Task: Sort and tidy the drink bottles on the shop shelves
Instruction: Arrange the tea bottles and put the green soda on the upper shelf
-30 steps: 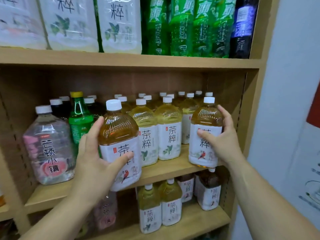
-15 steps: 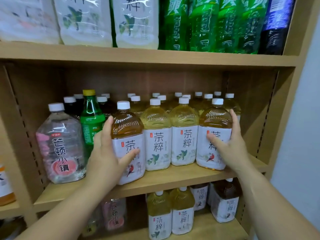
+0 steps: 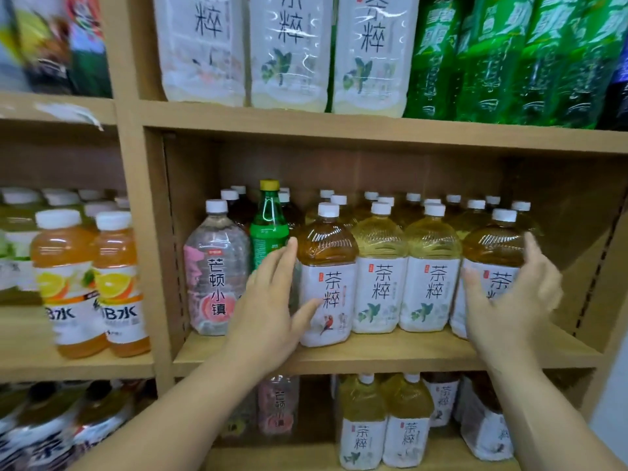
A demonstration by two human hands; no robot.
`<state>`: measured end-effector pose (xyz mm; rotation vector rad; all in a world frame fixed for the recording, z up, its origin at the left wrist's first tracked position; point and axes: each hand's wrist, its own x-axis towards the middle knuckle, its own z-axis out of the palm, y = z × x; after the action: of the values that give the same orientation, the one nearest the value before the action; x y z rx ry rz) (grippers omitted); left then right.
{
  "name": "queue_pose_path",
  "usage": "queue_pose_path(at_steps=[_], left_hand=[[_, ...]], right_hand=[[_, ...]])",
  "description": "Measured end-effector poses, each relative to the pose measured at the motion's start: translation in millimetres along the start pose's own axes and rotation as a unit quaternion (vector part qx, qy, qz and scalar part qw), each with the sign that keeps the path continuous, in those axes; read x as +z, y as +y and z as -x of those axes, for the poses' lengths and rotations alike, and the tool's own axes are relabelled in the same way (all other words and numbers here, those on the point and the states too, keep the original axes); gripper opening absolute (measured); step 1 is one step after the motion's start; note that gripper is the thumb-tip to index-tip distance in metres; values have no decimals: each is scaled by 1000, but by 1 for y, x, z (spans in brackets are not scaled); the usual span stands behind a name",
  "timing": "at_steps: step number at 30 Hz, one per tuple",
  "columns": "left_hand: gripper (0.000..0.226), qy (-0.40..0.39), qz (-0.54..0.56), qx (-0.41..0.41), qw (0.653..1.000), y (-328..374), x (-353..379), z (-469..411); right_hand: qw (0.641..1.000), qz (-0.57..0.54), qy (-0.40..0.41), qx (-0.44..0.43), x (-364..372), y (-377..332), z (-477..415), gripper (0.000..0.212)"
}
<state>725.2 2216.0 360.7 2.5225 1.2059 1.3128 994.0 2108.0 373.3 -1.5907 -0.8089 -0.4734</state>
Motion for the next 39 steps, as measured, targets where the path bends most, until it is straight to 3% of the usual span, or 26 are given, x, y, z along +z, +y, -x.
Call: queue_pose_path(at_steps=[3,6,9,11,15,18,21,26,31,34,39], left_hand=[[69,93,-19,24,995,-15,-41,2],[58,133,-90,10,987,-35,-85,-16],[60,52,-240,44,968,-37,-106,-33],[63,-16,-344,55,937,-34,-107,-42],[73,-104,-427,16,898,-28,-103,-57],[70,-133,-378,-10,916,-33,-95,-61],[69,-118,-333,-15,935,-39,-89,-55],[62,-35,-180,22,983,-48,-87,-40],[66,38,-62,46,996,-57,-82,-20],[71,66,-63,56,994,-60,-78,-12],[70,45,-146,55,987,-59,-74,-7]], right_hand=[[992,-32,-33,-120,15,-47,13,61],[968,-77,-129,-200,35,-103,25,49],[924,-19,-224,-310,61,-150,29,47],[899,83,-229,-363,76,-173,24,52],[862,244,-257,-362,91,-200,12,60],[827,293,-316,-360,103,-195,13,66],[807,314,-296,-404,113,-180,22,72],[831,270,-263,-409,113,-174,25,62],[837,248,-280,-399,110,-175,26,60],[834,233,-317,-387,108,-180,25,58],[827,241,-339,-379,103,-180,25,60]])
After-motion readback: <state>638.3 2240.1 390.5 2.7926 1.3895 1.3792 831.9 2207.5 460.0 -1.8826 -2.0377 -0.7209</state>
